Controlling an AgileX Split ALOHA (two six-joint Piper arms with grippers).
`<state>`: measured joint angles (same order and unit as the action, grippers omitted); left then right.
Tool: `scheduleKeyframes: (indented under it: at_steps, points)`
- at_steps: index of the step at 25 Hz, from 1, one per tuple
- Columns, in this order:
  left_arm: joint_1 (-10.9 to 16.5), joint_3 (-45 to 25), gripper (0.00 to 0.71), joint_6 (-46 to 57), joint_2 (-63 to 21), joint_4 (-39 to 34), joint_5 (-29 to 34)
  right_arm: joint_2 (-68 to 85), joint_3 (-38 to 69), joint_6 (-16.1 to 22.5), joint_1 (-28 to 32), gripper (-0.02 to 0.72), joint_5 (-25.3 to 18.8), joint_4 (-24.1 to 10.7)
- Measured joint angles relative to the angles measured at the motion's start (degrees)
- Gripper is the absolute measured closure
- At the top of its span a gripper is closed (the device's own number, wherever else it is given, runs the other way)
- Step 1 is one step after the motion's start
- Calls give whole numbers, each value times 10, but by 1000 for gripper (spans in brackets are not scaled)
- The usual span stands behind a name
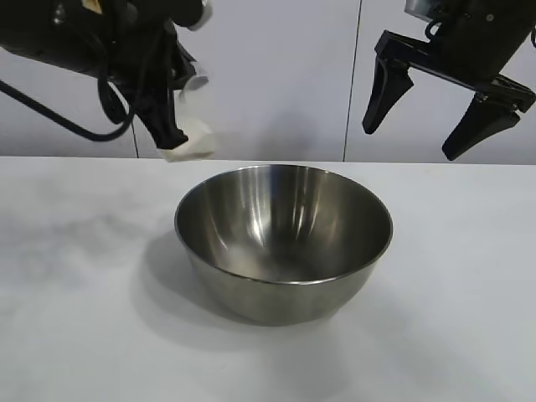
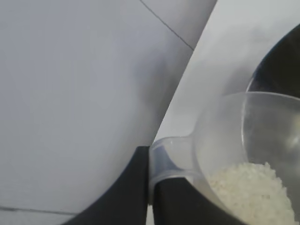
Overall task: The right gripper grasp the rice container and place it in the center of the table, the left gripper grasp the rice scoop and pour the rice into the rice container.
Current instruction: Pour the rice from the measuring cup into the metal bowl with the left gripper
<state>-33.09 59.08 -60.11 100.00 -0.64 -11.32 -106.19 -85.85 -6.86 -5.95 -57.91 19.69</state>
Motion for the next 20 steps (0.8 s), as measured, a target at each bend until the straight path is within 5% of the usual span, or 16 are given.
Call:
scheduleKeyframes:
  at_steps: [9,15,20]
  points:
    - [-54,24,707,-231,61,-2,-35,0,0,-1,0,9,0,0]
    - [-59,24,707,-462,84,-75,-74,0,0,-2,0,9,0,-1]
    - [-59,24,707,-505,89,-140,-90,0,0,-2,0,9,0,-7]
